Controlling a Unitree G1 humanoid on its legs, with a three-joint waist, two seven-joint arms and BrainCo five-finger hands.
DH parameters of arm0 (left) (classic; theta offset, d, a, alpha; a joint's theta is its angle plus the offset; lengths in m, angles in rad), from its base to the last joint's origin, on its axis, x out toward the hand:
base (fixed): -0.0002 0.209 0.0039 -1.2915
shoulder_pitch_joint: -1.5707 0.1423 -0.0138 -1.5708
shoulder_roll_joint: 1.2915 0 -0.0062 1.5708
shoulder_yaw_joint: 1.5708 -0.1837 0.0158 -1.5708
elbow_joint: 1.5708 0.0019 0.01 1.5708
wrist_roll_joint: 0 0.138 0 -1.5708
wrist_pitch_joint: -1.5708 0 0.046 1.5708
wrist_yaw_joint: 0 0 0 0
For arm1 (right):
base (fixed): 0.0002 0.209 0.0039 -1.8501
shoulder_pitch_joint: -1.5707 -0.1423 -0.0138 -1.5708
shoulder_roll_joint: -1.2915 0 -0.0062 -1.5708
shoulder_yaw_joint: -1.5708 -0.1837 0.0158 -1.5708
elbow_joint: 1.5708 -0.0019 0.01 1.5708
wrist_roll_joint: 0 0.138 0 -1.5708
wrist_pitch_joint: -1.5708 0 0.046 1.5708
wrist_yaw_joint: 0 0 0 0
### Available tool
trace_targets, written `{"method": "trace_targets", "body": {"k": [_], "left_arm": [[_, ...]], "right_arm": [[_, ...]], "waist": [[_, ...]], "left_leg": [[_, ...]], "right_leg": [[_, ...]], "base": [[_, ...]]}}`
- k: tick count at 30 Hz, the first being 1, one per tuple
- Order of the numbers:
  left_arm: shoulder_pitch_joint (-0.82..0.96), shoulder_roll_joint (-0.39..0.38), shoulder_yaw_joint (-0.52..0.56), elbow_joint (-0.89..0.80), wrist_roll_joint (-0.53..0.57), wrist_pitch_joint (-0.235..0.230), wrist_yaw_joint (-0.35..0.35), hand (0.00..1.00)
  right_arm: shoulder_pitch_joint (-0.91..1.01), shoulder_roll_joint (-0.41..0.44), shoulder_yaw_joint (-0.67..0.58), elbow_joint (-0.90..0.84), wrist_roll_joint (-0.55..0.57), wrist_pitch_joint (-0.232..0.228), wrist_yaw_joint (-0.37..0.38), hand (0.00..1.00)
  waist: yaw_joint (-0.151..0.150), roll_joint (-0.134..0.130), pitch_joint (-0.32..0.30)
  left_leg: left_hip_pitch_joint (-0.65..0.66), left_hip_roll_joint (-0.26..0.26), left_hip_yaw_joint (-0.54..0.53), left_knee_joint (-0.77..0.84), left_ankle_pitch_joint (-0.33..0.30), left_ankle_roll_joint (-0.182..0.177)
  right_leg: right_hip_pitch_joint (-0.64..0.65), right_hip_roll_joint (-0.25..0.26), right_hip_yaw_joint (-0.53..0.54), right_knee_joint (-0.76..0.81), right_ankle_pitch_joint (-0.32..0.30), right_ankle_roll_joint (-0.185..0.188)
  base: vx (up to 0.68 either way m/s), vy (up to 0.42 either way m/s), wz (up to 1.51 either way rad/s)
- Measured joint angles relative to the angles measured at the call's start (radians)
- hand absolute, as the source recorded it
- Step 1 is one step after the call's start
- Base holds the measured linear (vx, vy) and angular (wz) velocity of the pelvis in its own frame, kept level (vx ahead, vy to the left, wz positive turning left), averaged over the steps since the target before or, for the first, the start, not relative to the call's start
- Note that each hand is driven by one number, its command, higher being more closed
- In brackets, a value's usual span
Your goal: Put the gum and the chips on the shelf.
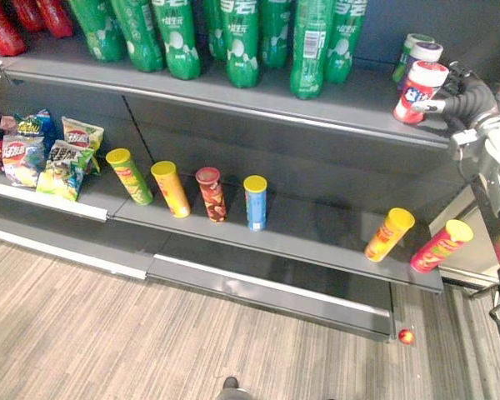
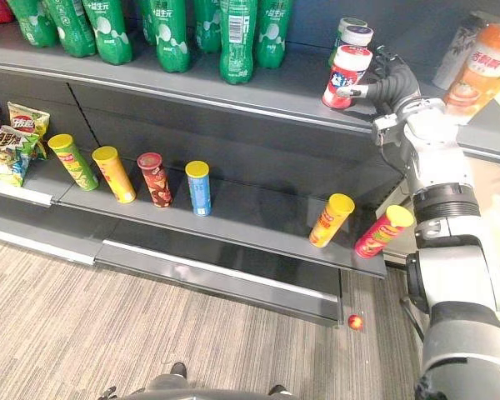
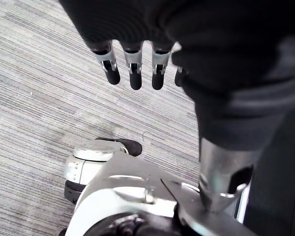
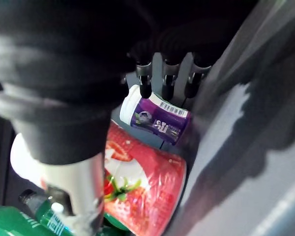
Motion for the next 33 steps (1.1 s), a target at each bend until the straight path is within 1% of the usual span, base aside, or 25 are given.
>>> {"method": "trace_targets", "body": {"k": [3,5,9,13,15,17,19,21,24,25,26,27,29,30,32,33], "left_arm": [[0.0,0.001,0.0,0.0,0.001,0.0,0.0,0.0],[0.0,0.001,0.0,0.0,0.001,-0.001,0.0,0.0],[0.0,0.001,0.001,0.0,0.001,-0.003,0.001,0.0],[0.001,0.008,0.001,0.0,0.001,-0.004,0.001,0.0],[0.001,0.008,0.001,0.0,0.001,-0.008,0.001,0.0],[0.001,0.008,0.001,0.003,0.001,-0.016,0.001,0.0],[0.0,0.008,0.0,0.011,0.001,-0.027,0.001,0.0],[-0.001,0.008,0.0,0.023,0.001,-0.038,0.001,0.0],[-0.002,0.01,0.001,0.032,0.001,-0.041,0.003,0.0],[-0.002,0.011,0.001,0.038,0.001,-0.044,0.006,0.0],[-0.002,0.012,0.001,0.04,0.001,-0.044,0.007,0.0],[-0.002,0.015,0.001,0.041,0.001,-0.044,0.007,0.0],[-0.007,0.019,0.001,0.06,0.001,-0.045,0.009,0.0],[-0.011,0.019,0.001,0.067,0.001,-0.045,0.01,0.0],[-0.016,0.017,0.001,0.08,0.001,-0.05,0.011,0.0],[-0.015,0.014,0.007,0.079,0.001,-0.052,0.011,0.0]], "right_arm": [[-0.006,-0.001,-0.002,-0.025,0.004,-0.001,-0.013,0.0],[-0.031,-0.005,-0.002,-0.027,0.028,-0.003,-0.013,0.0],[-0.063,-0.033,-0.002,-0.057,0.041,-0.014,-0.017,0.0],[-0.066,-0.049,-0.002,-0.112,0.073,-0.04,-0.018,0.0],[-0.072,-0.049,-0.002,-0.121,0.088,-0.045,-0.02,0.0],[-0.073,-0.049,-0.002,-0.157,0.101,-0.052,-0.026,0.0],[-0.083,-0.049,-0.002,-0.192,0.105,-0.079,-0.044,0.0],[-0.101,-0.052,-0.002,-0.219,0.108,-0.086,-0.062,0.0],[-0.104,-0.053,-0.002,-0.305,0.116,-0.107,-0.075,0.0],[-0.1,-0.05,-0.003,-0.37,0.15,-0.108,-0.08,0.0],[-0.094,-0.049,-0.005,-0.399,0.156,-0.108,-0.079,0.0],[-0.07,-0.042,-0.019,-0.451,0.164,-0.103,-0.079,0.0],[0.055,0.012,-0.09,-0.595,0.195,-0.095,-0.086,0.0],[0.087,0.03,-0.104,-0.628,0.195,-0.088,-0.092,0.0],[0.229,0.137,-0.158,-0.767,0.205,-0.062,-0.1,0.0],[0.268,0.169,-0.164,-0.804,0.218,-0.055,-0.1,0.0]], "waist": [[-0.002,-0.001,-0.001],[-0.003,-0.001,-0.001],[-0.001,-0.003,-0.002],[-0.004,-0.013,-0.008],[-0.003,-0.018,-0.011],[-0.002,-0.02,-0.012],[-0.006,-0.02,-0.013],[-0.01,-0.022,-0.014],[-0.016,-0.029,-0.021],[-0.019,-0.034,-0.026],[-0.02,-0.035,-0.031],[-0.026,-0.039,-0.035],[-0.031,-0.047,-0.059],[-0.032,-0.048,-0.063],[-0.044,-0.047,-0.076],[-0.051,-0.046,-0.077]], "left_leg": [[0.001,0.001,0.003,0.0,0.0,0.0],[0.0,0.003,0.004,0.0,0.0,0.0],[-0.001,0.004,0.005,0.0,0.0,-0.001],[0.001,0.004,0.01,0.0,0.0,-0.001],[0.001,0.004,0.016,0.0,0.0,-0.001],[0.002,0.004,0.027,0.0,0.0,-0.001],[0.002,0.003,0.032,0.0,0.0,-0.001],[0.003,0.003,0.035,0.0,0.0,-0.001],[0.004,0.006,0.043,0.0,-0.001,-0.002],[0.004,0.007,0.054,0.0,-0.002,-0.004],[0.002,0.008,0.059,0.0,-0.002,-0.004],[0.002,0.008,0.061,0.0,-0.002,-0.004],[0.006,0.01,0.07,0.0,-0.004,-0.007],[0.006,0.01,0.074,0.0,-0.005,-0.007],[0.005,0.012,0.087,0.0,-0.005,-0.008],[0.006,0.011,0.088,0.0,-0.005,-0.008]], "right_leg": [[0.0,0.004,0.003,-0.005,0.003,-0.003],[0.002,0.008,0.005,-0.016,0.01,-0.005],[0.001,0.01,0.005,-0.019,0.012,-0.005],[0.001,0.011,0.01,-0.021,0.014,-0.008],[0.0,0.012,0.015,-0.03,0.02,-0.008],[0.0,0.014,0.024,-0.04,0.029,-0.01],[0.0,0.015,0.029,-0.05,0.037,-0.011],[0.0,0.016,0.033,-0.052,0.04,-0.012],[-0.004,0.016,0.041,-0.054,0.041,-0.013],[-0.012,0.017,0.052,-0.055,0.042,-0.015],[-0.017,0.018,0.056,-0.055,0.043,-0.015],[-0.018,0.018,0.059,-0.054,0.043,-0.016],[-0.02,0.02,0.069,-0.054,0.043,-0.016],[-0.022,0.02,0.072,-0.054,0.043,-0.016],[-0.033,0.022,0.084,-0.049,0.043,-0.016],[-0.033,0.021,0.084,-0.048,0.043,-0.016]], "base": [[0.0,0.008,-0.04],[0.0,0.006,-0.03],[0.0,0.0,0.0],[0.01,0.006,-0.03],[0.01,0.014,-0.1],[0.0,0.013,-0.13],[-0.01,0.014,-0.09],[-0.01,0.013,-0.06],[0.0,0.015,-0.09],[0.01,0.018,-0.19],[0.02,0.015,-0.18],[0.03,0.011,-0.1],[0.04,0.013,-0.11],[0.03,0.014,-0.17],[0.02,0.013,-0.15],[0.01,0.011,-0.1]]}}
